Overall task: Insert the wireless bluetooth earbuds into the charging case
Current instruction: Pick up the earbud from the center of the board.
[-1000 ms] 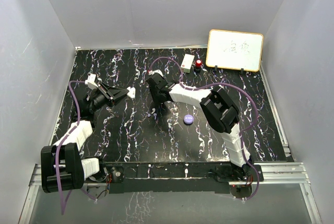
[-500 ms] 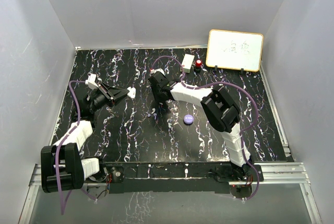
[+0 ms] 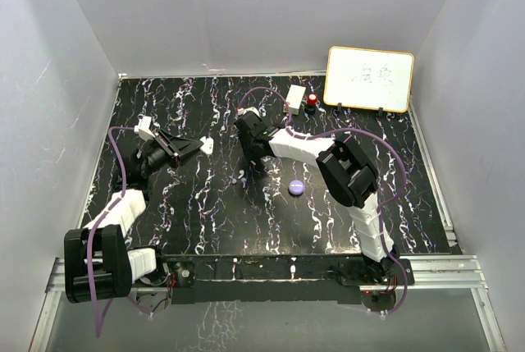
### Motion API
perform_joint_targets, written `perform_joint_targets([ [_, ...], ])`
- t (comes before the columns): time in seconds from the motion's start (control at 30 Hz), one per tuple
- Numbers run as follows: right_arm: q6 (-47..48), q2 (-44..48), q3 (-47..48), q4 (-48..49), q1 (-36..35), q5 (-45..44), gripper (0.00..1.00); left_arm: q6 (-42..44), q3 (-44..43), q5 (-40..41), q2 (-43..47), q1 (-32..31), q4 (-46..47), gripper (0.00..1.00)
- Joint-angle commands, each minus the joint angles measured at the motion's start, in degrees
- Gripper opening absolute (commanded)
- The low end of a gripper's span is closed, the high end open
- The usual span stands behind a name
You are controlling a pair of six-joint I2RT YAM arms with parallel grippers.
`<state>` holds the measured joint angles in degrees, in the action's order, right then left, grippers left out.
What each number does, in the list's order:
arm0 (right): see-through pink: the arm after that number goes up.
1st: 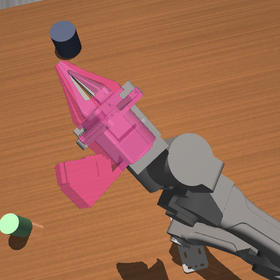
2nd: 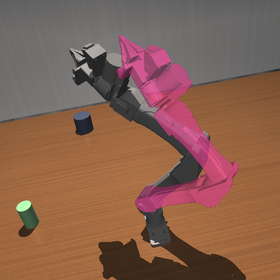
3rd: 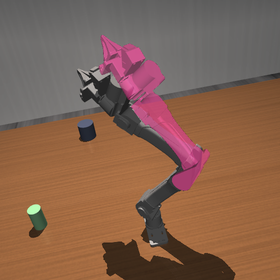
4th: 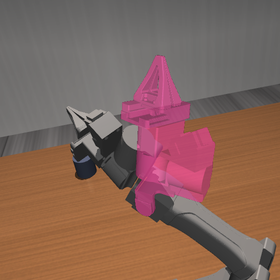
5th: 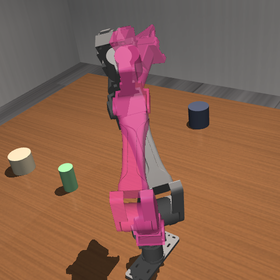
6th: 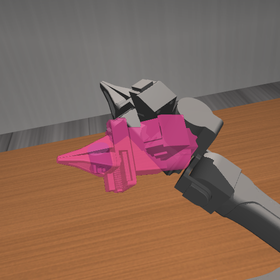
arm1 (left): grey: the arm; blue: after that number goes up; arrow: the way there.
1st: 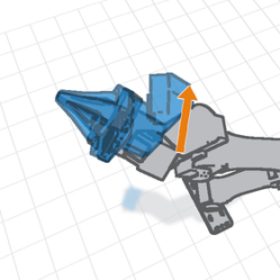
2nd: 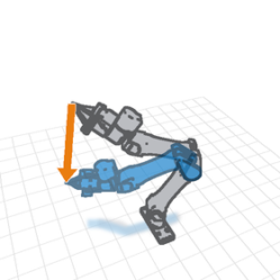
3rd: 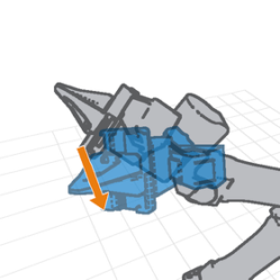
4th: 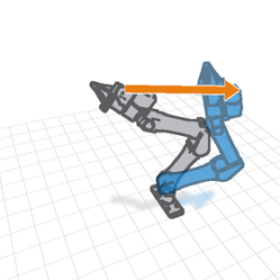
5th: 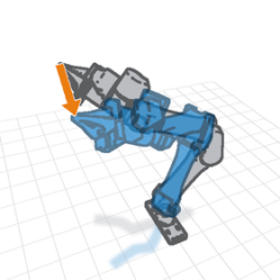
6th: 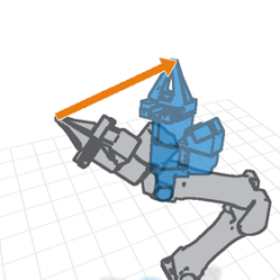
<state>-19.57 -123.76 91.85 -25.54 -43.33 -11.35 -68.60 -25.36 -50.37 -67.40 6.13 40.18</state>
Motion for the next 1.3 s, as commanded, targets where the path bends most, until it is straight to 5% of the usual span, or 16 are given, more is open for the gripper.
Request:
perform_joint_targets([
  [0.0, 0.4, -0.4, 2.1, -0.1, 0.3, 1.5, 0.31, 0.3, 0.1, -0.6, 1.6, -0.4, 0.3, 0.00],
  [1.27, 0.4, -0.3, 0.5, -3.1, 0.0, 5.6, 0.29, 0.5, 0.0, -0.4, 0.9, -0.9, 0.6, 0.00],
])
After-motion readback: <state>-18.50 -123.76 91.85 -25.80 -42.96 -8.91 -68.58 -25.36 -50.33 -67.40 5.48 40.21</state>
